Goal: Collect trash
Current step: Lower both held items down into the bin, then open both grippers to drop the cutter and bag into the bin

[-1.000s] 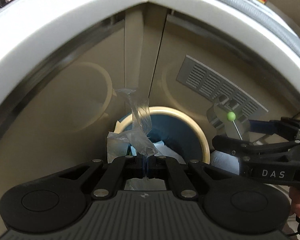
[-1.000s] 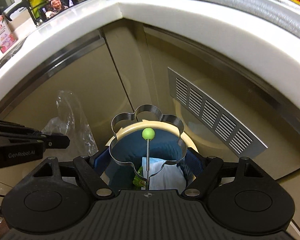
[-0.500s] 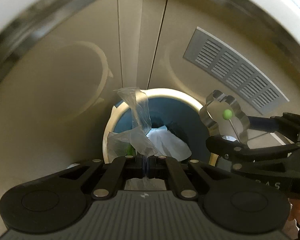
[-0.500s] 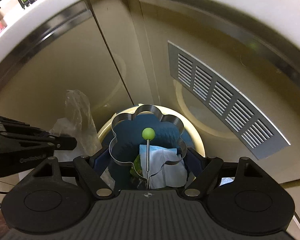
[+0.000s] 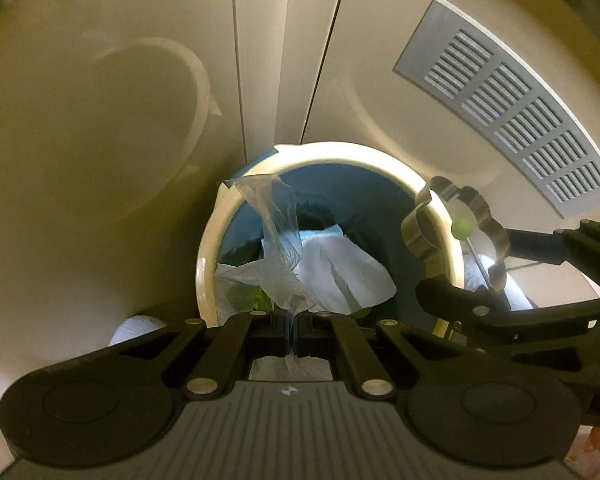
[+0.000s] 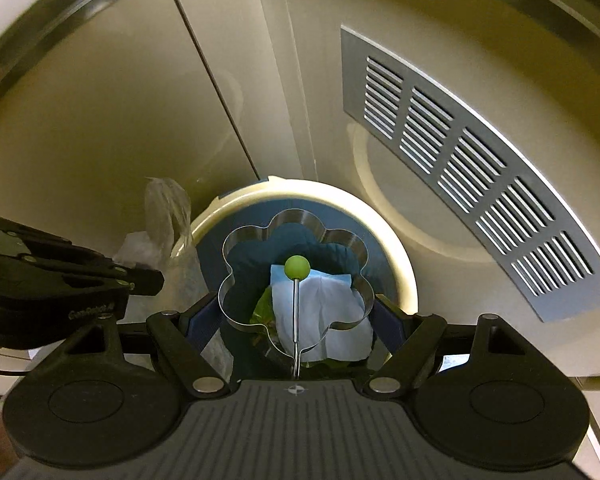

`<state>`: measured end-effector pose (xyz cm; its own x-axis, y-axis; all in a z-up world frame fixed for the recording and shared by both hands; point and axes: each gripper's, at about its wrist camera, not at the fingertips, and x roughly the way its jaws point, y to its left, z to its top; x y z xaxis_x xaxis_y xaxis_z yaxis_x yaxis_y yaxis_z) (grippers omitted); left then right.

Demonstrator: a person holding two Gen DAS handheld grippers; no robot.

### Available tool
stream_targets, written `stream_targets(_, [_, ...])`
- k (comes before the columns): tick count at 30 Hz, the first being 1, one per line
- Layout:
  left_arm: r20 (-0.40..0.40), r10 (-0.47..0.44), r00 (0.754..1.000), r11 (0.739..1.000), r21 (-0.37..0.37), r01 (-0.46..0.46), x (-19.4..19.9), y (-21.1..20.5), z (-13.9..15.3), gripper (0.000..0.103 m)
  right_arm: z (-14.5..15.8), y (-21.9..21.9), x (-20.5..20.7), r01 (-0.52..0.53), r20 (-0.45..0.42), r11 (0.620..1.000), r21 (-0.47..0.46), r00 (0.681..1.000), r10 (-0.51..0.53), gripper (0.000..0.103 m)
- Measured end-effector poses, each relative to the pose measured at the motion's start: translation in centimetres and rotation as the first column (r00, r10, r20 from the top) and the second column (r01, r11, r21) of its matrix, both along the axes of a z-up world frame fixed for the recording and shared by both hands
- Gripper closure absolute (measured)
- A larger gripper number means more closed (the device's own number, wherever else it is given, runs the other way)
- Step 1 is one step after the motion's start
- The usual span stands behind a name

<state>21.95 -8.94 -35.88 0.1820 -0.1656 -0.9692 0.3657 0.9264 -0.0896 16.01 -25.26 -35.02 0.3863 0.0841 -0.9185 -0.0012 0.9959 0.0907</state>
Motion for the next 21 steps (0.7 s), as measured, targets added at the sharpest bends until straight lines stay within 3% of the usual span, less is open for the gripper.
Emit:
stream_targets(9, [-0.062, 0.011, 0.998, 1.000, 0.026, -0.010, 1.9, -0.3, -3.5, 0.102, -2.6, -0.1, 1.7, 0.001, -0.070, 1.000, 0.003, 0.998, -0.001, 0.021])
stream_targets(21, [-0.107, -0.019, 0.994, 0.994, 0.101, 0.030, 3.5, -2.0, -7.9, 0.102, -7.7, -0.3, 3.8, -0.019, -0.162, 0.998, -0.064, 0.987, 0.009, 0.021])
